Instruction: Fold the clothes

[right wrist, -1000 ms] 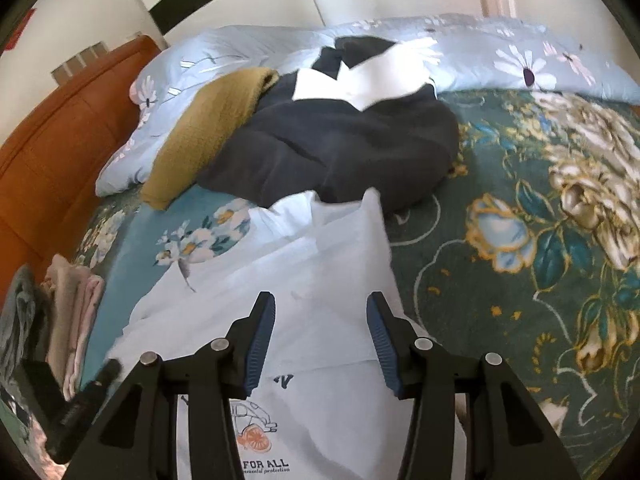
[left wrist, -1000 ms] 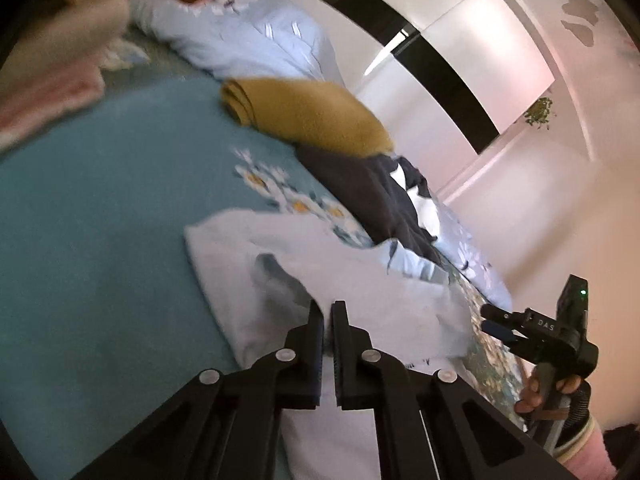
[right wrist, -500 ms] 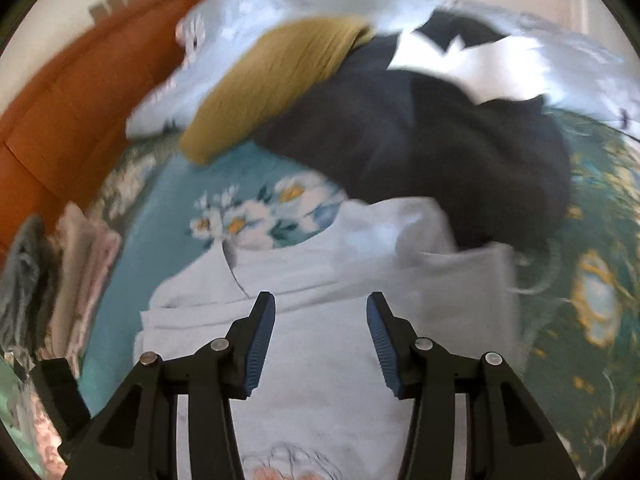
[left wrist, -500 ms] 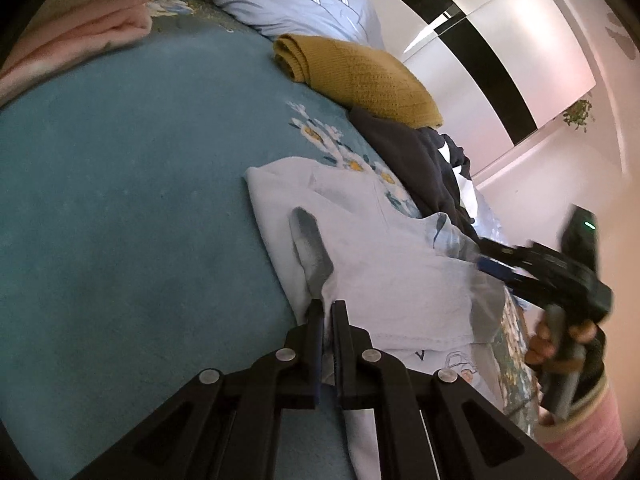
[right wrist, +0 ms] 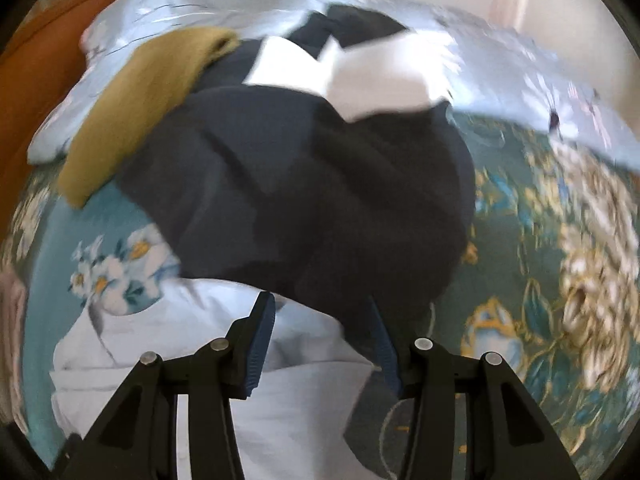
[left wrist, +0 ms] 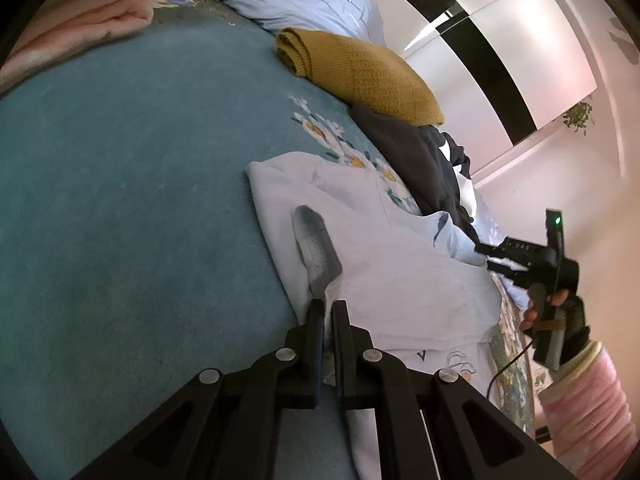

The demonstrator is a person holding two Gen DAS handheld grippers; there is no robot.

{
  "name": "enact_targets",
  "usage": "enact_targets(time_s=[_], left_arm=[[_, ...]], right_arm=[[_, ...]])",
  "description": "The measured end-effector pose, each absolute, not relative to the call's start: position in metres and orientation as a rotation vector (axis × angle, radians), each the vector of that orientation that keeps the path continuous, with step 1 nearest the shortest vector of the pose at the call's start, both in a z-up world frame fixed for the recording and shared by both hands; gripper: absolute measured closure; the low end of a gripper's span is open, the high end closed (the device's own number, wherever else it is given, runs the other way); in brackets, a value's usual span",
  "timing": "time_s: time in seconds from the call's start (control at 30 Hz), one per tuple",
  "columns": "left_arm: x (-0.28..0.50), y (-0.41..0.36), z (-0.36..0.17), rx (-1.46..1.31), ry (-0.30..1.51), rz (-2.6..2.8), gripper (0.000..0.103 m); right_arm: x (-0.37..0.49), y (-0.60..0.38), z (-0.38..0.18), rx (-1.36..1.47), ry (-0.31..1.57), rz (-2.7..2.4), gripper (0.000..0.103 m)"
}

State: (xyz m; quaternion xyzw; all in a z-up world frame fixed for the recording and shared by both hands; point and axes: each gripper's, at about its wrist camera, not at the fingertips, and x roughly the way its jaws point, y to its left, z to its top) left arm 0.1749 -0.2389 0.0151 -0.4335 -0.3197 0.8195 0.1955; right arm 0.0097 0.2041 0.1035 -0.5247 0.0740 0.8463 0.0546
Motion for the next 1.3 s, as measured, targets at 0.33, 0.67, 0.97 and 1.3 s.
enact_targets(time_s=[0.33, 0.67, 0.97, 1.3], left_arm=[[0.183, -0.241, 0.027, -1.194, -0.916, 2.294, 0.097], [0.201, -0.216, 0.042, -1.13, -0.68, 2.39, 0.095], [0.193, -0.235, 0.033, -1.181, -0.804, 2.386, 0.087], [0.196, -0.248, 0.041, -1.153, -0.812, 2.487, 0.078]], right_arm=[[0.091, 0.187, 0.133, -1.605, 0.403, 2.867, 0.054], [0.089, 0.222, 0.093, -1.694, 0.522, 2.697, 0.054], [0.112, 0.238, 0.113, -1.544, 0.731, 2.779, 0.054], [0.107, 0.218, 0.08, -1.68, 0.684, 2.716, 0.054]])
